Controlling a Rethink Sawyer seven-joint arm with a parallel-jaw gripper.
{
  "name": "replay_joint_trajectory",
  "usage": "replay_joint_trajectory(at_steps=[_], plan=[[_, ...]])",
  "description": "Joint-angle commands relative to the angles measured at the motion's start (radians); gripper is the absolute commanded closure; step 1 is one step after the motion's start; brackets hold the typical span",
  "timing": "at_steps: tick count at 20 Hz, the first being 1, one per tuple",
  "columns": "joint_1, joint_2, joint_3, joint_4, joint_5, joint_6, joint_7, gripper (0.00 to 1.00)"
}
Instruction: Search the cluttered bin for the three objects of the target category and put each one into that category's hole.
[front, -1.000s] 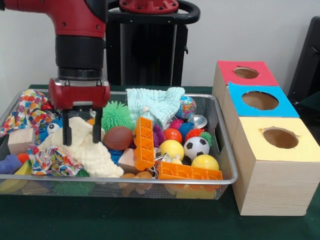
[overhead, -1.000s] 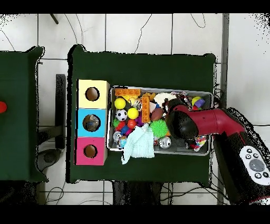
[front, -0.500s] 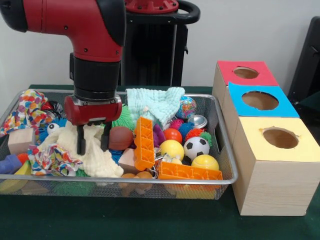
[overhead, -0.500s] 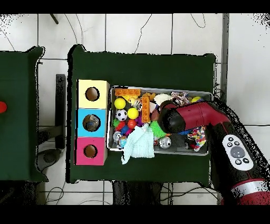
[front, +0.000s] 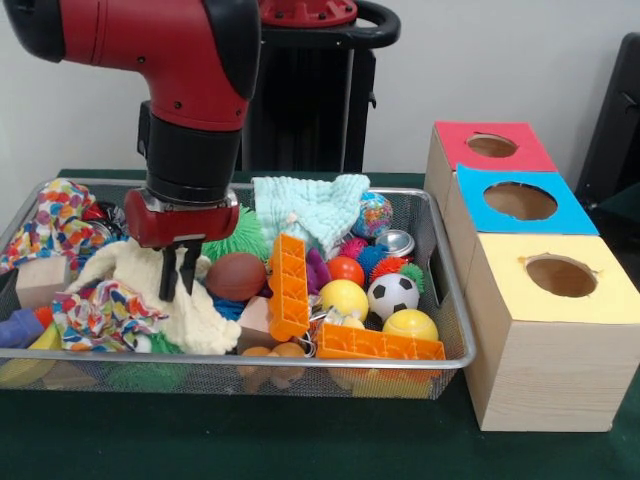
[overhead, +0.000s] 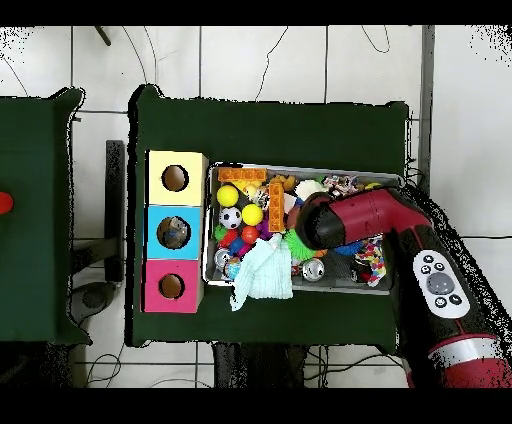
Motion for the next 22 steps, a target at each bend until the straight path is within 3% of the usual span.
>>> replay_joint_trajectory(at_steps=[1,6,10,13,22], plan=[[0.018,0.028,-0.063,-0.067,-0.073,0.144,-0.166,1.0],[0.003,0.019,-0.058,-0.05,-0.056,0.102,-0.152,1.0],[-0.075,-0.062,0.012,0.055,0.047,0.129,-0.232,1.0],[-0.084,-0.117,0.023,0.106,0.082,0.149,-0.235,1.0],[-0.014,-0.166,-0.007,0.243,0.142,0.118,-0.038,1.0]])
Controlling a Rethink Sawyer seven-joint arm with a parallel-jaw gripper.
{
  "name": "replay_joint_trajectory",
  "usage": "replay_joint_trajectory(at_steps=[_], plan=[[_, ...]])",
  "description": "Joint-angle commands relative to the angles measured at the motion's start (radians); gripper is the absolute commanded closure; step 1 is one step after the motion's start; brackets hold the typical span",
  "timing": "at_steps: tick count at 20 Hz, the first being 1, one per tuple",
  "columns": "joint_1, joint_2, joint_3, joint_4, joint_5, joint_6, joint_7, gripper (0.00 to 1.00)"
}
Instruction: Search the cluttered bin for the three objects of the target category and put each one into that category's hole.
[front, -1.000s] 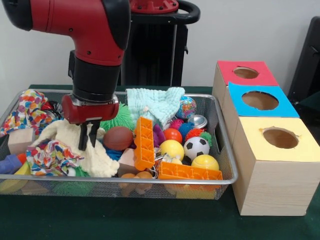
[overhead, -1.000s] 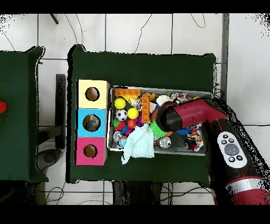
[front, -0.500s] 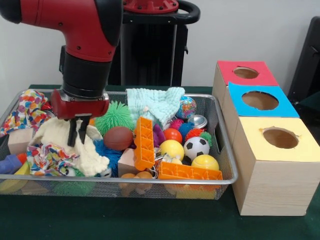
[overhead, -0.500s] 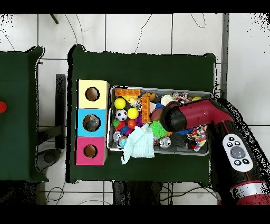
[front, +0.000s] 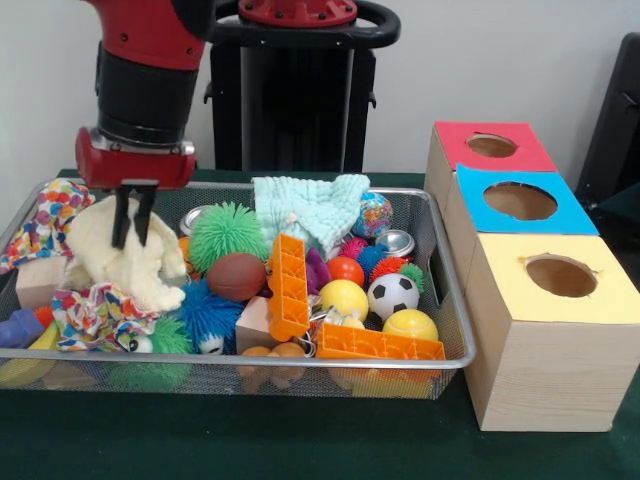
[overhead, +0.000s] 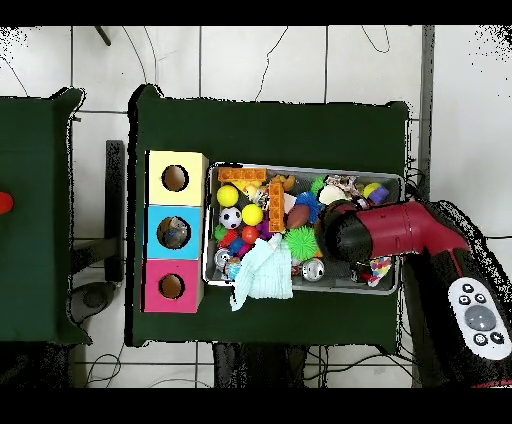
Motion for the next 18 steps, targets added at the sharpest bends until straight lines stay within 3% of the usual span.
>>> replay_joint_trajectory(at_steps=[1,10,18], plan=[[0.038,-0.041,0.022,0.179,0.08,0.102,-0.028,1.0],[0.067,-0.007,0.001,0.273,0.225,0.076,0.097,1.0],[0.08,0.023,-0.045,0.304,0.222,-0.002,0.115,1.0]])
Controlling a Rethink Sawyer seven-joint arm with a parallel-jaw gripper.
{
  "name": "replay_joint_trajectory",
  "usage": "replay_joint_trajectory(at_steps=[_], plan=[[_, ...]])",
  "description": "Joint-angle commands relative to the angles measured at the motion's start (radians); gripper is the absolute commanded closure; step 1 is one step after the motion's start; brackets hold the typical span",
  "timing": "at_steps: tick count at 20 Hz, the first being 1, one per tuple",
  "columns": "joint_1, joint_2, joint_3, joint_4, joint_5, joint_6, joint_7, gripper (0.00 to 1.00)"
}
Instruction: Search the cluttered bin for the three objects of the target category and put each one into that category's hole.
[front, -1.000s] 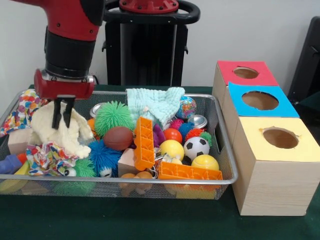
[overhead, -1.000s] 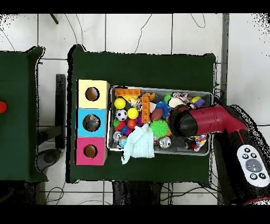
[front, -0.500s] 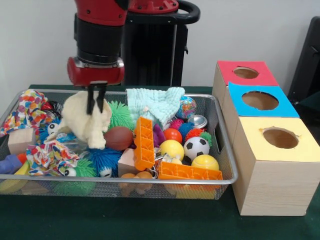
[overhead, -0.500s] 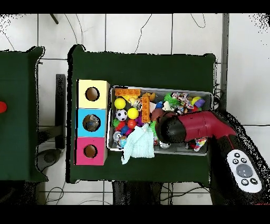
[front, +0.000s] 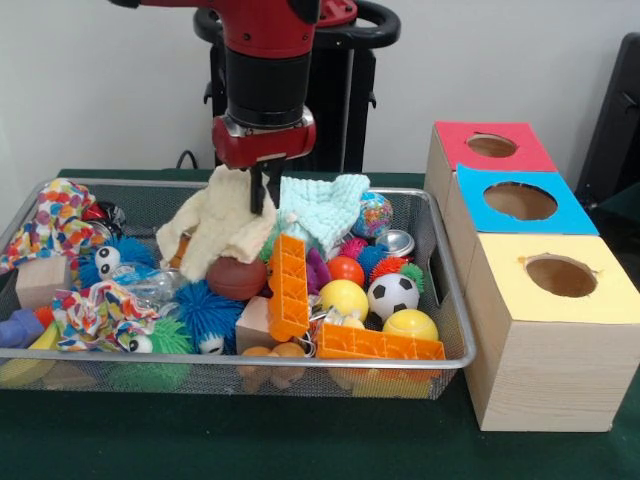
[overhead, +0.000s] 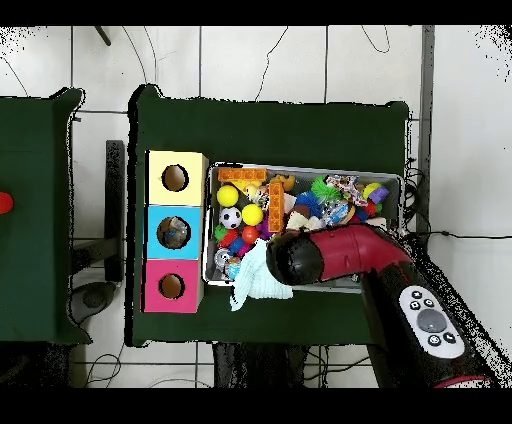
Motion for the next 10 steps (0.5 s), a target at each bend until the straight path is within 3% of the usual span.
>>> replay_joint_trajectory(at_steps=[1,6,7,10], plan=[[0.002,0.048,-0.047,0.098,0.017,-0.016,0.117,1.0],[0.002,0.057,-0.058,0.099,-0.028,-0.053,0.097,1.0],[0.002,0.057,-0.061,0.099,-0.033,-0.056,0.088,0.0],[0.01,0.054,-0.067,0.087,-0.048,-0.05,0.078,0.0]])
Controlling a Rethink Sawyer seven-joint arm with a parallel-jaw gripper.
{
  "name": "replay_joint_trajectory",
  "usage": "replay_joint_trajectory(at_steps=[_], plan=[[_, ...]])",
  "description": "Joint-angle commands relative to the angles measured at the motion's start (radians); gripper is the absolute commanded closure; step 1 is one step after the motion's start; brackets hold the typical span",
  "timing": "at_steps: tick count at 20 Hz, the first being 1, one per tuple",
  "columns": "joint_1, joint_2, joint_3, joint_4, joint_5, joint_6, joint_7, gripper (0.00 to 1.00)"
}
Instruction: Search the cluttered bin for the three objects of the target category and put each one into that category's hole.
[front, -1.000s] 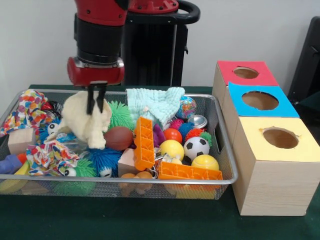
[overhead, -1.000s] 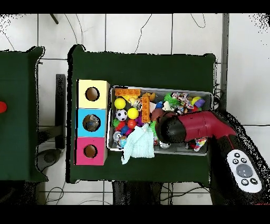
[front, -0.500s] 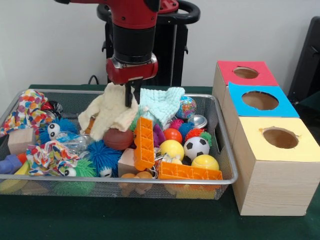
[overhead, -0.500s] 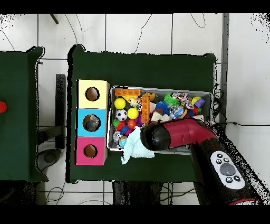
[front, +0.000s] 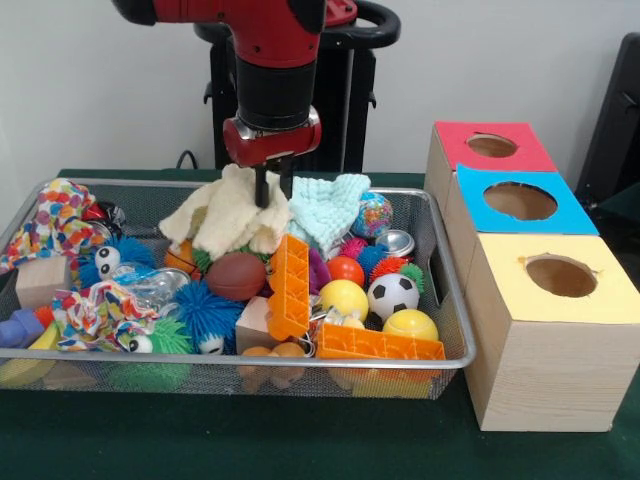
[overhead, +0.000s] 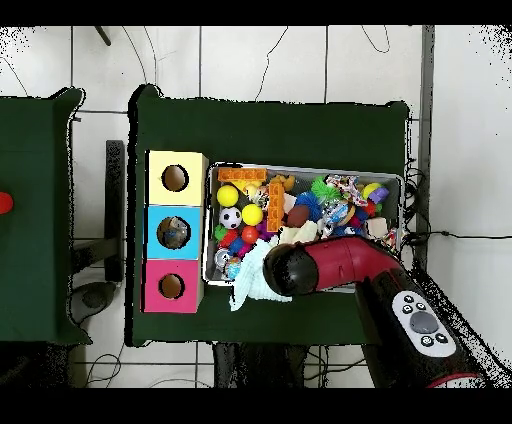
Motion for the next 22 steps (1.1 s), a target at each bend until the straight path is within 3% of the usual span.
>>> replay_joint_trajectory(at_steps=[1,8,13,22], plan=[[0.011,0.026,-0.046,0.036,-0.046,-0.05,0.079,0.0],[0.04,0.016,-0.069,0.023,-0.064,-0.059,0.079,0.0],[0.124,-0.053,-0.143,-0.032,-0.119,-0.128,0.155,0.0],[0.138,-0.1,-0.188,-0.014,-0.144,-0.276,0.145,0.0]])
